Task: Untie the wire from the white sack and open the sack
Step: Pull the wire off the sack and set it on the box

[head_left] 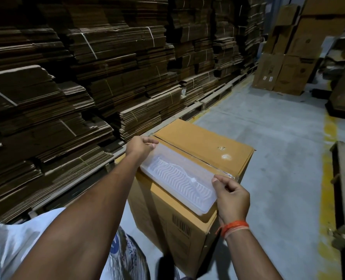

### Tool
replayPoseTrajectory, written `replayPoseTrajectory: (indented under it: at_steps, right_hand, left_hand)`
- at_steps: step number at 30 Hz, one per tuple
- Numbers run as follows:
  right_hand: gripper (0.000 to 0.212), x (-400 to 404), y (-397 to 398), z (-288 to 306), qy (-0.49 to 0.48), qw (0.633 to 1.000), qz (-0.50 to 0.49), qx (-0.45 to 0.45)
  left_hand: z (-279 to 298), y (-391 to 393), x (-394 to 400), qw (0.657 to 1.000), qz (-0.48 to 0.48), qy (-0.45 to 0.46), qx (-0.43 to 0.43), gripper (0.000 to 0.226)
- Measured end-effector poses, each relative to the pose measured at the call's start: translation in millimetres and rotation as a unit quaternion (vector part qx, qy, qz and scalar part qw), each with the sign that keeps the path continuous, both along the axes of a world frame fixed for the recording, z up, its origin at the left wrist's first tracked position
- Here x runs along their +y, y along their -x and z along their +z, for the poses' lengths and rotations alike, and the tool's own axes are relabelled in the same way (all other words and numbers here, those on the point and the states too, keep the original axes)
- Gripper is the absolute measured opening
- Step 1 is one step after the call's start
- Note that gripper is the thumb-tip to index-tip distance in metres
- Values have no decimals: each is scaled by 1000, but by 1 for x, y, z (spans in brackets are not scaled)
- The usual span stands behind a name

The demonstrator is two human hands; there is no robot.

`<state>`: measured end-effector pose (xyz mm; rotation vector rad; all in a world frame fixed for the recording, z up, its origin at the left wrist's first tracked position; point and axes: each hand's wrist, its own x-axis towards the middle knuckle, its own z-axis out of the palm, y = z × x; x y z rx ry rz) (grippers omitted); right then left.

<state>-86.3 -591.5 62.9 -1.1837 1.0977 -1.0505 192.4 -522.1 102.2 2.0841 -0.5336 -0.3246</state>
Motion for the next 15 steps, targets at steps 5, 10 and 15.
replayPoseTrajectory:
  at_steps: [5,10,15]
  right_hand:
    - [13,8,4,1,28,999,10,20]
    - [20,46,17,20,122,991,-17,58]
    - [20,107,23,26,221,974,-14,46]
  left_hand:
    - [5,12,15,1000,3,7,-24,14]
    - [10,43,73,995,62,19,-76,17]
    - [5,104,184,996,55,29,-57,18]
